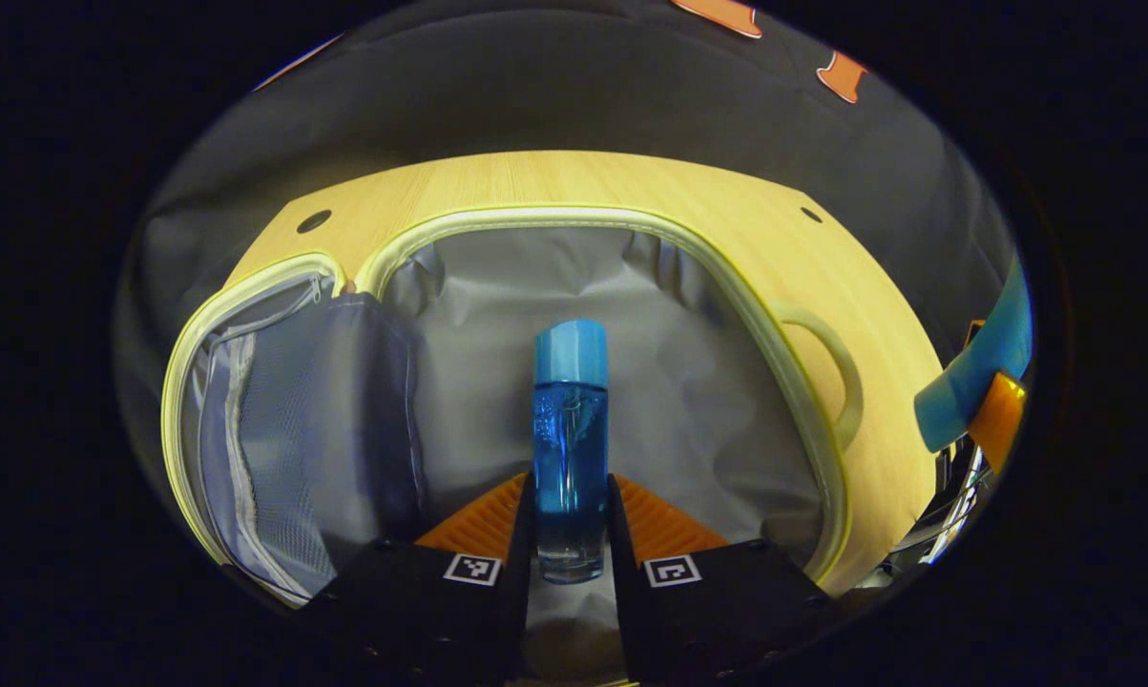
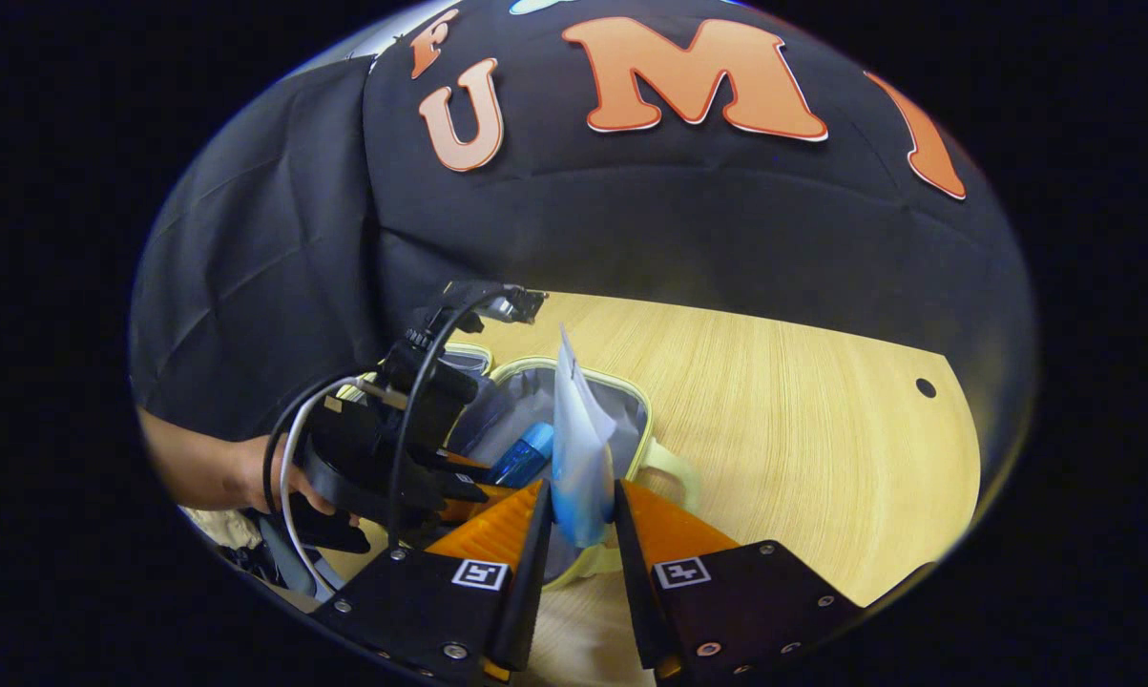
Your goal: First open the suitcase, pack the skin care products into it, and then close the suitcase.
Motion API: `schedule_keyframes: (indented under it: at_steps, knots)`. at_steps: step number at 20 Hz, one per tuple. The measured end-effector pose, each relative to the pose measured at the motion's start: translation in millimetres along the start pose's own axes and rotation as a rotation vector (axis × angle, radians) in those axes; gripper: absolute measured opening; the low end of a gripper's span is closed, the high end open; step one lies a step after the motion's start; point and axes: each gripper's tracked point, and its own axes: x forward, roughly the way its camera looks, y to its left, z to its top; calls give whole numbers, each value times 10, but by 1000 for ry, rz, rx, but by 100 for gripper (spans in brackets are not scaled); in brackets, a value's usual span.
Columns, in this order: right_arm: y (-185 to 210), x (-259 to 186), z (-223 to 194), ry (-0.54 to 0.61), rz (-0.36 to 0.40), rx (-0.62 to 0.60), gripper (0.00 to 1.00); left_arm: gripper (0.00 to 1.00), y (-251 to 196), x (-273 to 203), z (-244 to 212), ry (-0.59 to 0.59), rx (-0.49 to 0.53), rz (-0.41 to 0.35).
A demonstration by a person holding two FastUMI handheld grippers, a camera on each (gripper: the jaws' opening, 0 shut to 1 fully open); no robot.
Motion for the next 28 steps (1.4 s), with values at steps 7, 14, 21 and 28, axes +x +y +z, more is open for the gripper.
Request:
schedule_keyframes:
  at_steps: [7,14,21,28]
  knots:
    - [33,397,-130,78,90,67,42,47,32,-66,48,-22,-23,31]
    - [286,592,-367,183,162,117,42,70,95,-558,98,-186,-90,23]
    - [304,778,-626,273,110,120,42,88,666,-1441,34,-300,-178,169]
    - [380,1081,-701,328,54,235,42,88,1296,-2179,-366,-363,-378,318]
